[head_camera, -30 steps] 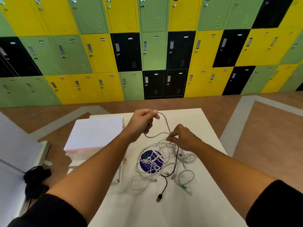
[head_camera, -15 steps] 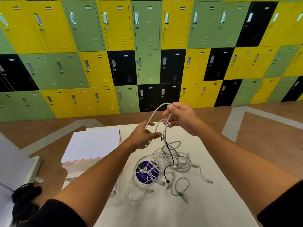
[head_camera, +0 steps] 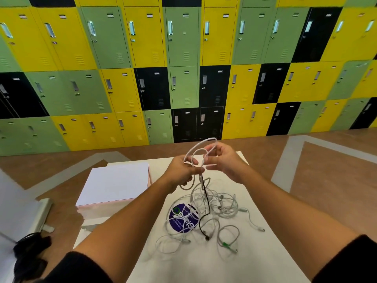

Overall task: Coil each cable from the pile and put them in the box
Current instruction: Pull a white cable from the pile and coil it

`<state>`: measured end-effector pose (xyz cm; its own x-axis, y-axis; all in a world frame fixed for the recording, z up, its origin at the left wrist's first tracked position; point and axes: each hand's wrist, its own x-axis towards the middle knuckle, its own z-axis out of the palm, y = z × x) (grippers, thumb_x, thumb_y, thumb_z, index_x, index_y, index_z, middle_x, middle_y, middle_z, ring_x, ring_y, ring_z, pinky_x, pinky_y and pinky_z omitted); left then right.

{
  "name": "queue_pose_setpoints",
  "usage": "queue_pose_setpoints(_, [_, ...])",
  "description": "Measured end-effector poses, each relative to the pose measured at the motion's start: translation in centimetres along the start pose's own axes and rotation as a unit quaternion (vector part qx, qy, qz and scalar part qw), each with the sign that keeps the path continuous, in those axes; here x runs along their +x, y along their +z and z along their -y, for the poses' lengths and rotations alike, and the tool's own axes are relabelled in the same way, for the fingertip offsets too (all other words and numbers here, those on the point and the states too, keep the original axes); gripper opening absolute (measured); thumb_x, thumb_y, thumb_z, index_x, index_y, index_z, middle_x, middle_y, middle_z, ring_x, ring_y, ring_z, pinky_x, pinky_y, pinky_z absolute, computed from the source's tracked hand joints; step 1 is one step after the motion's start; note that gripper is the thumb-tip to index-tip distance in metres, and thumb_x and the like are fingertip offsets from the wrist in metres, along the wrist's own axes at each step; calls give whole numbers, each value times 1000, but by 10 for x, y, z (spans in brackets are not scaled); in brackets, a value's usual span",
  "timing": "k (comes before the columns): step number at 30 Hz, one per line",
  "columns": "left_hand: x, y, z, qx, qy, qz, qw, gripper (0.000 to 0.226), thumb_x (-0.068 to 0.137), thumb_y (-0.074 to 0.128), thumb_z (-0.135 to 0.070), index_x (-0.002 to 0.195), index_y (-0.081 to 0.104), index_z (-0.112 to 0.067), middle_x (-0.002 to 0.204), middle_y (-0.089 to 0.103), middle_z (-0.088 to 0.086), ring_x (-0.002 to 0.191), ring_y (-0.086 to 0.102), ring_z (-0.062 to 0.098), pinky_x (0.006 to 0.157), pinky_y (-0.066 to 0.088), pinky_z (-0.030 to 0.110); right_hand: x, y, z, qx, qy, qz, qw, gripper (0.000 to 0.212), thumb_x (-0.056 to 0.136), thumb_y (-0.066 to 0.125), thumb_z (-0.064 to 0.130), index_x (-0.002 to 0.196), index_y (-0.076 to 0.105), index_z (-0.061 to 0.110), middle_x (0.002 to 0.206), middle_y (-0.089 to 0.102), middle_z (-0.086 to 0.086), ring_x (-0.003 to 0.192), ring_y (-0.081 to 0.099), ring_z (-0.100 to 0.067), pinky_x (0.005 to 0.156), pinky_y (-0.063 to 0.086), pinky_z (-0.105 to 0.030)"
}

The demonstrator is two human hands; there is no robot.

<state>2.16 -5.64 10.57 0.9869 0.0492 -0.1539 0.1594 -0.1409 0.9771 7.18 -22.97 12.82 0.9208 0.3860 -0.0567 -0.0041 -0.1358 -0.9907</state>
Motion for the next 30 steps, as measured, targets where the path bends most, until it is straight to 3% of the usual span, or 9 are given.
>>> queue_pose_setpoints(3, [6, 3, -1, -18, 12, -71, 997, 17, 85, 78, -10, 89, 62, -13, 70, 65, 4, 44, 49, 9, 40, 33, 20, -5, 8, -11, -130, 53, 39, 989, 42, 85, 76, 7, 122, 57, 13, 102, 68, -10, 85, 62, -19, 66, 47, -29])
queue_pose_setpoints(6, [9, 0, -3, -30, 22, -90, 995, 14, 86, 76, -8, 86, 64, -15, 71, 65, 3, 45, 48, 9, 39, 34, 19, -6, 10, -24, -206, 58, 63, 975, 20, 86, 75, 9, 105, 69, 11, 101, 73, -19, 79, 65, -18, 66, 49, -30])
queue_pose_setpoints(11, [9, -9, -1, -30, 18, -92, 995, 12, 86, 76, -10, 91, 66, -12, 72, 67, 4, 48, 46, 11, 45, 34, 22, -9, 11, -29, -211, 48, 50, 975, 5, 91, 65, 10, 91, 68, 13, 85, 71, -8, 76, 70, -20, 64, 55, -32])
queue_pose_setpoints(15, [10, -12, 2, -33, 10, -88, 996, 11, 88, 75, -12, 90, 65, -12, 76, 68, 6, 50, 52, 13, 44, 36, 22, -9, 19, -25, -217, 28, 75, 973, 4, 92, 62, 9, 94, 64, 6, 79, 72, -12, 68, 71, -22, 61, 55, -31])
queue_pose_setpoints(17, [10, -13, 3, -13, 10, -93, 995, 9, 90, 73, -14, 93, 65, -10, 77, 67, 6, 52, 50, 13, 42, 36, 22, -8, 21, -23, -224, 31, 81, 971, 9, 93, 57, 4, 98, 66, 4, 82, 73, -17, 69, 72, -31, 64, 59, -37])
queue_pose_setpoints(20, [11, -17, 5, -10, 0, -109, 994, 10, 93, 71, -15, 97, 66, -7, 75, 65, 6, 54, 46, 14, 43, 36, 22, -7, 19, -23, -239, 40, 43, 969, 19, 96, 51, 7, 102, 69, 9, 87, 75, -14, 75, 74, -35, 67, 61, -43])
queue_pose_setpoints(25, [9, -28, 7, -45, -19, -111, 993, 10, 93, 70, -15, 97, 68, -6, 79, 68, 10, 53, 55, 15, 45, 40, 24, -2, 1, -36, -274, 67, -53, 958, 21, 99, 46, 13, 101, 68, 11, 94, 71, -14, 66, 74, -31, 60, 63, -43])
queue_pose_setpoints(27, [8, -30, 5, -49, -15, -107, 993, 8, 93, 70, -15, 93, 68, -8, 80, 71, 9, 54, 60, 15, 45, 40, 24, 0, -5, -42, -317, 95, -63, 941, 22, 98, 48, 11, 104, 69, 10, 99, 72, -15, 75, 75, -30, 67, 63, -45])
queue_pose_setpoints(30, [7, -29, 2, -52, -11, -103, 993, 7, 93, 70, -14, 90, 68, -9, 84, 75, 10, 55, 64, 16, 46, 41, 23, 0, -3, -43, -364, 86, -41, 927, 35, 95, 59, 17, 130, 63, 15, 130, 64, -8, 116, 62, -26, 90, 51, -33])
